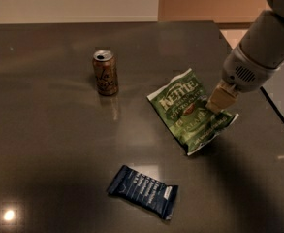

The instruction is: Move green jalapeno chip bag near rxbar blueberry

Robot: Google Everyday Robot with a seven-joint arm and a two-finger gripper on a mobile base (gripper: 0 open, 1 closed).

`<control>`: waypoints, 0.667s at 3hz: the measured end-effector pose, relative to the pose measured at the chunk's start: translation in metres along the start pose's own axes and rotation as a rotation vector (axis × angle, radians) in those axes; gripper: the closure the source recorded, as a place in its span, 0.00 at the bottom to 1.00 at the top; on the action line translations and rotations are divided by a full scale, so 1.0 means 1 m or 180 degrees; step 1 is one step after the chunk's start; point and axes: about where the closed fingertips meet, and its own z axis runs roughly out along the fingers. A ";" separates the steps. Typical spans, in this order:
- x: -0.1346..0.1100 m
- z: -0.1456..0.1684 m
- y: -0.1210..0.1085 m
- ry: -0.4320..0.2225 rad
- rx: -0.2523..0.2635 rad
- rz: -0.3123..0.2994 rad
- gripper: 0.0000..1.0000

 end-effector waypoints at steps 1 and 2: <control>-0.001 -0.003 0.021 -0.0058 -0.0137 -0.0029 1.00; 0.002 -0.004 0.042 -0.0059 -0.0269 -0.0027 1.00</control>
Offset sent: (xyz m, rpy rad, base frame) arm -0.0609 0.0303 0.0028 0.0871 0.1001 0.0425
